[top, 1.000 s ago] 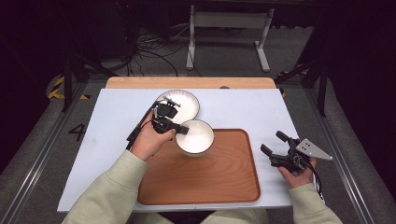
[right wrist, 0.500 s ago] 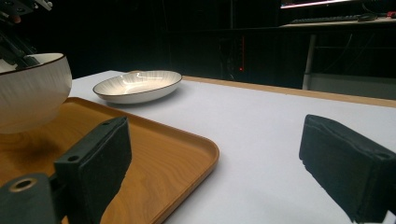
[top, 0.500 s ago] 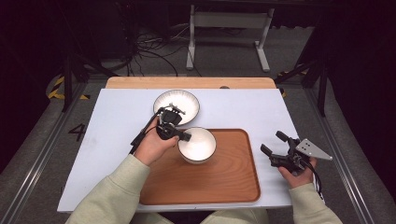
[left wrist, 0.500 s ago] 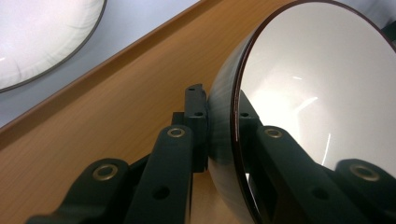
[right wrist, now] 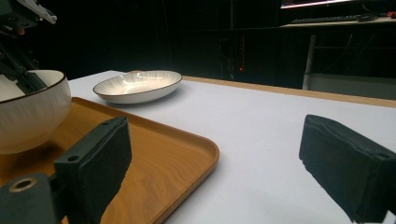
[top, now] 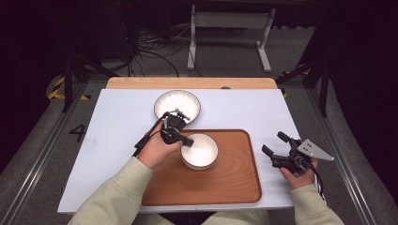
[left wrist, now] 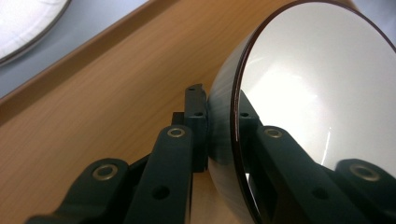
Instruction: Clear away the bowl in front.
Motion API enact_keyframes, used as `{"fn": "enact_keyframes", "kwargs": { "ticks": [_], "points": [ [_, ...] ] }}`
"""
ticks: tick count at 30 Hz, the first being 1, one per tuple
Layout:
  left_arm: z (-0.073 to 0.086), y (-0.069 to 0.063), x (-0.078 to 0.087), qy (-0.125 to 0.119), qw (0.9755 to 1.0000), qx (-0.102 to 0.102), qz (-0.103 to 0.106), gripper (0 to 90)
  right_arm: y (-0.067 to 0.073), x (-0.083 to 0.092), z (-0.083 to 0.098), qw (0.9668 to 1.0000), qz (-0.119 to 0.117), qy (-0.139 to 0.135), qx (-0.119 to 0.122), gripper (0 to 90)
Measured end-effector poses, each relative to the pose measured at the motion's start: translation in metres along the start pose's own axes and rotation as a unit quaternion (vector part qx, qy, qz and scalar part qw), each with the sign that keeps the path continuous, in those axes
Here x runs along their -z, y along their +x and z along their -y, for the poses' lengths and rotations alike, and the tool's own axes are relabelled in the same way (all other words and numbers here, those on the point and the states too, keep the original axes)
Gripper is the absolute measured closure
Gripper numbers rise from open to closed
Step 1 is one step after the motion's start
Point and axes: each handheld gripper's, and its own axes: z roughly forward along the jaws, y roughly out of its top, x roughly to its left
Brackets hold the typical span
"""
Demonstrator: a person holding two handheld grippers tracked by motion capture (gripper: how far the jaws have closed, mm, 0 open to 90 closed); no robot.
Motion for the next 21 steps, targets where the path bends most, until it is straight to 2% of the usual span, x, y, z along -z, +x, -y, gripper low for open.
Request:
{"fn": "enact_keyframes", "kwargs": {
  "ticks": [5,6,11,21],
  "points": [
    [0.001,-0.002,-0.004,0.011,0.9999,-0.003,0.002,82.1,0.000,0.000,0.000,1.0000,0.000,0.000,0.000,9.9],
    [0.001,-0.002,-0.005,0.016,0.9998,-0.010,0.003,82.2,0.000,0.000,0.000,1.0000,0.000,0.000,0.000,9.9],
    [0.002,-0.003,-0.009,0.026,0.9996,-0.006,-0.002,82.1,0.000,0.000,0.000,1.0000,0.001,0.001,0.001,9.9],
    [0.004,-0.003,-0.014,0.033,0.9994,-0.008,-0.005,82.1,0.000,0.000,0.000,1.0000,0.001,0.001,0.000,10.0]
  ]
}}
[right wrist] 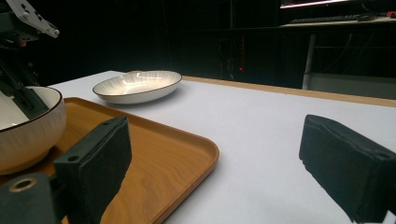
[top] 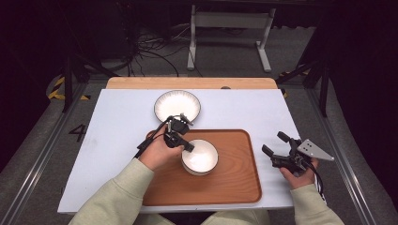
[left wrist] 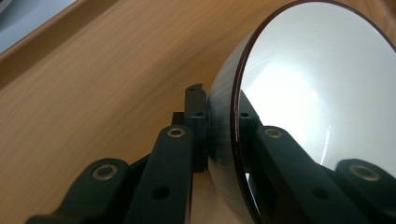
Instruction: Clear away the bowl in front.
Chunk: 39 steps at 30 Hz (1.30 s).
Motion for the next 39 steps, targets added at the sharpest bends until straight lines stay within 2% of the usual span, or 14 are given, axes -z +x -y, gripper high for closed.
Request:
{"fn": "enact_keyframes", "kwargs": {
  "ticks": [9,13,15,19,24,31,36,39],
  "points": [
    [0.000,0.002,-0.001,0.008,1.0000,0.001,0.004,82.0,0.000,0.000,0.000,1.0000,0.000,0.000,0.000,9.9],
    [0.000,0.006,0.002,0.002,0.9998,0.007,0.020,79.1,0.000,0.000,0.000,1.0000,0.000,0.000,0.000,10.0],
    [0.001,0.007,0.005,-0.014,0.9994,0.004,0.031,73.2,0.000,0.000,0.000,1.0000,0.000,0.000,0.000,10.0],
    [0.002,0.006,0.011,-0.035,0.9987,-0.009,0.036,66.6,0.000,0.000,0.000,1.0000,0.000,0.001,0.000,9.9],
    [0.004,0.005,0.017,-0.055,0.9976,-0.033,0.027,57.1,0.000,0.000,0.000,1.0000,0.000,0.001,0.000,10.0],
    [0.011,0.003,0.029,-0.094,0.9937,-0.060,0.016,48.6,0.000,0.000,0.000,1.0000,0.000,0.003,0.000,10.0],
    [0.018,0.002,0.039,-0.118,0.9908,-0.065,0.015,46.6,0.000,-0.001,0.000,1.0000,0.000,0.004,0.001,10.1],
    [0.023,0.001,0.046,-0.137,0.9880,-0.070,0.013,45.3,0.000,-0.001,0.000,1.0000,-0.001,0.004,0.001,10.1]
  ]
}}
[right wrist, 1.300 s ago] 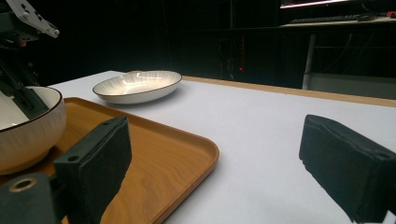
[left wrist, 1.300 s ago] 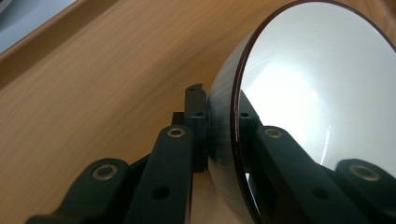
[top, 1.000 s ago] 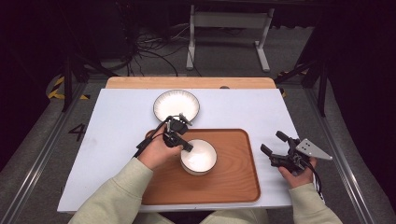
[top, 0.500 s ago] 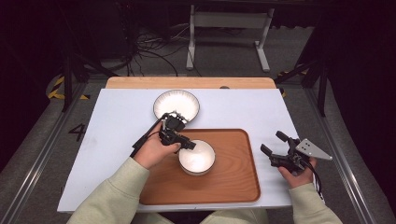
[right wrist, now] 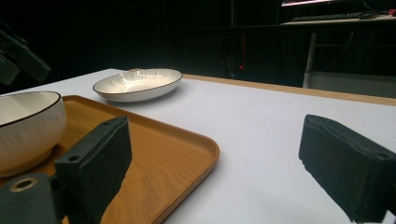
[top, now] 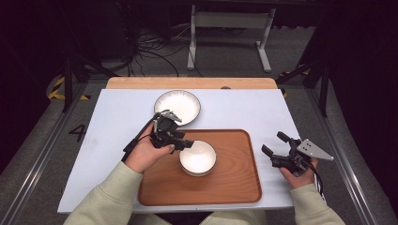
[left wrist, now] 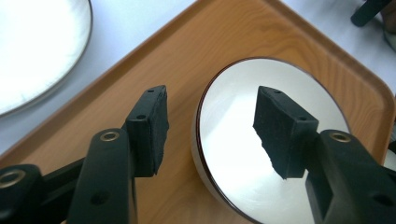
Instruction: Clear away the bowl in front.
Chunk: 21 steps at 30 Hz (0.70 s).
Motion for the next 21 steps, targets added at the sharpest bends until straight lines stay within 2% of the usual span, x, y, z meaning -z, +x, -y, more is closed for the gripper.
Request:
{"fn": "enact_keyframes", "kwargs": {
  "ticks": [1,4,7,11,21],
  "points": [
    [0.000,0.000,0.000,0.000,1.0000,0.000,0.000,44.6,0.000,0.000,0.000,1.0000,0.000,0.000,-0.001,10.1],
    [0.005,-0.002,0.011,-0.024,0.9996,-0.012,-0.007,42.0,0.000,0.000,0.000,1.0000,-0.001,0.000,0.000,10.2],
    [0.008,-0.004,0.015,-0.033,0.9993,-0.013,-0.007,41.6,0.000,0.000,0.000,1.0000,-0.001,0.000,-0.001,10.2],
    [0.016,-0.007,0.030,-0.058,0.9979,-0.026,-0.010,40.7,0.000,0.000,0.000,1.0000,-0.001,0.001,-0.002,10.4],
    [0.031,-0.004,0.048,-0.098,0.9942,-0.034,-0.026,33.8,-0.001,0.000,0.000,1.0000,-0.001,0.002,-0.006,10.4]
  ]
}}
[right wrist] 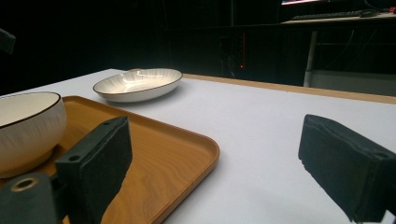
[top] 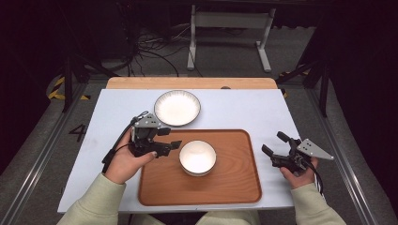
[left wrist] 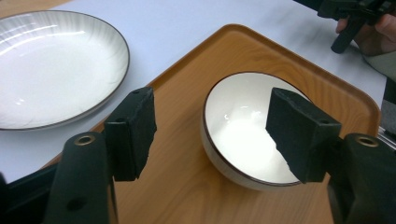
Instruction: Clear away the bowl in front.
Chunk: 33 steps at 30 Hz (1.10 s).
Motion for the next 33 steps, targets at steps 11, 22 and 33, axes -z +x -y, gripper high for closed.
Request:
{"fn": "enact_keyframes", "kwargs": {
  "ticks": [11,22,33],
  "points": [
    [0.019,0.012,0.019,-0.059,0.9977,-0.024,-0.025,25.2,0.000,0.000,0.000,1.0000,0.000,-0.001,0.001,10.3],
    [0.039,0.022,0.034,-0.074,0.9967,-0.015,-0.031,24.4,0.000,0.000,0.000,1.0000,0.001,-0.001,0.000,10.3],
    [0.068,0.035,0.047,-0.105,0.9936,0.003,-0.043,23.1,0.000,0.000,0.000,1.0000,0.001,-0.001,-0.001,10.3]
  ]
}}
